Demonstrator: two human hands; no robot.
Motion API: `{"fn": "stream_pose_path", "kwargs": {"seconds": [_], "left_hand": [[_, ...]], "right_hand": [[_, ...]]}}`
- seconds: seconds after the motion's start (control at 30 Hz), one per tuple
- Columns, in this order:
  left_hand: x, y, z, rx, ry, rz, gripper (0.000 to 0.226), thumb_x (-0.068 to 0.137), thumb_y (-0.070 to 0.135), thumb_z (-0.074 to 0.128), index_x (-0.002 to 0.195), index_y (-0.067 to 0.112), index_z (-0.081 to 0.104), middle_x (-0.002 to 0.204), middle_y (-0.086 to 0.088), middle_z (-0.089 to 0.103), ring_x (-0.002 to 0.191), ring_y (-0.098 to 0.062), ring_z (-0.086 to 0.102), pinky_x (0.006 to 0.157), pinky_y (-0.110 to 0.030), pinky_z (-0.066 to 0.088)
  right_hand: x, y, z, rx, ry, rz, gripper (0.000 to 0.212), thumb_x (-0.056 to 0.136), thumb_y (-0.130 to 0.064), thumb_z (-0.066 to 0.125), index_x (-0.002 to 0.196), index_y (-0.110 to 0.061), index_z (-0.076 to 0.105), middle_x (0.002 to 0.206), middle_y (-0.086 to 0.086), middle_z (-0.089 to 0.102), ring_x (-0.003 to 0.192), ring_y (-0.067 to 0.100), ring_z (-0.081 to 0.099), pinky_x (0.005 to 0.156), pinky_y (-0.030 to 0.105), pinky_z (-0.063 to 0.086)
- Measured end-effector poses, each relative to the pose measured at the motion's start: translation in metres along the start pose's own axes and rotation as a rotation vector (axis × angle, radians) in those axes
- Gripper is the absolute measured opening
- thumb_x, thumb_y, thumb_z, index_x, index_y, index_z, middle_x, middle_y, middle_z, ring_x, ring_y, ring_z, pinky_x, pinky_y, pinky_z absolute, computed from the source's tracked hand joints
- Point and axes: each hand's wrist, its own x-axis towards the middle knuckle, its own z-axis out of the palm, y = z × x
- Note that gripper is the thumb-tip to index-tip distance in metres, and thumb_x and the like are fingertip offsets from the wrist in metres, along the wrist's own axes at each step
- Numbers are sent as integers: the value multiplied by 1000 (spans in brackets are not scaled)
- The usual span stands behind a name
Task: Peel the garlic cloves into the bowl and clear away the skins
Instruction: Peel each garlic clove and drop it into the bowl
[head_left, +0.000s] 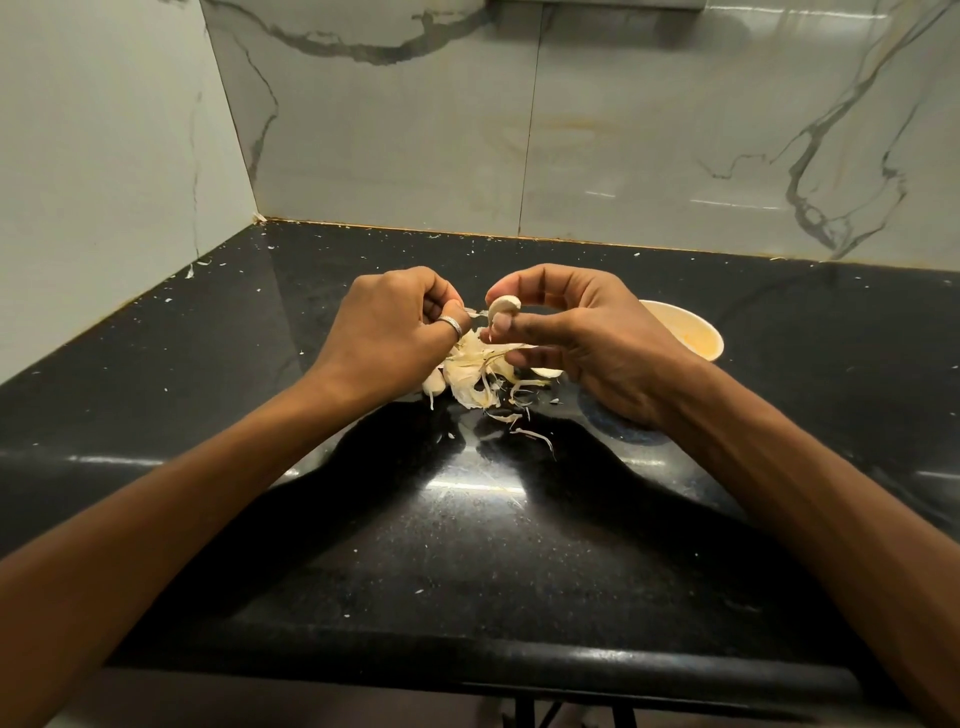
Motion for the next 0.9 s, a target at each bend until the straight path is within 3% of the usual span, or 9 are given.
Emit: {"fn": "stream_pose_path", "kwargs": {"seconds": [0.3, 0.43, 0.63, 0.9], "left_hand": [[2, -2, -1, 29, -8, -22, 9, 90, 22, 68, 83, 26, 65, 73, 11, 65, 67, -5, 61, 66, -28, 53], [1, -2, 0, 35, 13, -11, 5, 88, 22, 71, 84, 23, 74, 72, 11, 67, 65, 0, 61, 63, -18, 49], [0, -2, -1, 58, 15, 91, 22, 81, 29, 66, 98, 25, 79, 79, 11, 72, 68, -2, 63, 74, -27, 56], [12, 13, -11, 135, -104, 149, 27, 75, 46, 57, 86, 34, 78, 66, 19, 62, 72, -9, 67, 71, -37, 59]], "right_hand": [[1, -5, -5, 31, 131, -111, 22, 88, 2, 72, 109, -3, 70, 100, 12, 72, 92, 17, 68, 67, 23, 57], [2, -5, -8, -26, 157, -123, 25, 87, 0, 73, 112, -1, 70, 101, 13, 74, 90, 18, 71, 69, 24, 56], [3, -2, -7, -94, 178, -115, 23, 87, 0, 74, 109, 6, 70, 104, 24, 73, 84, 18, 71, 67, 21, 56], [3, 0, -6, -155, 190, -144, 27, 86, -8, 76, 105, 10, 70, 98, 26, 74, 80, 18, 72, 71, 21, 57]]}}
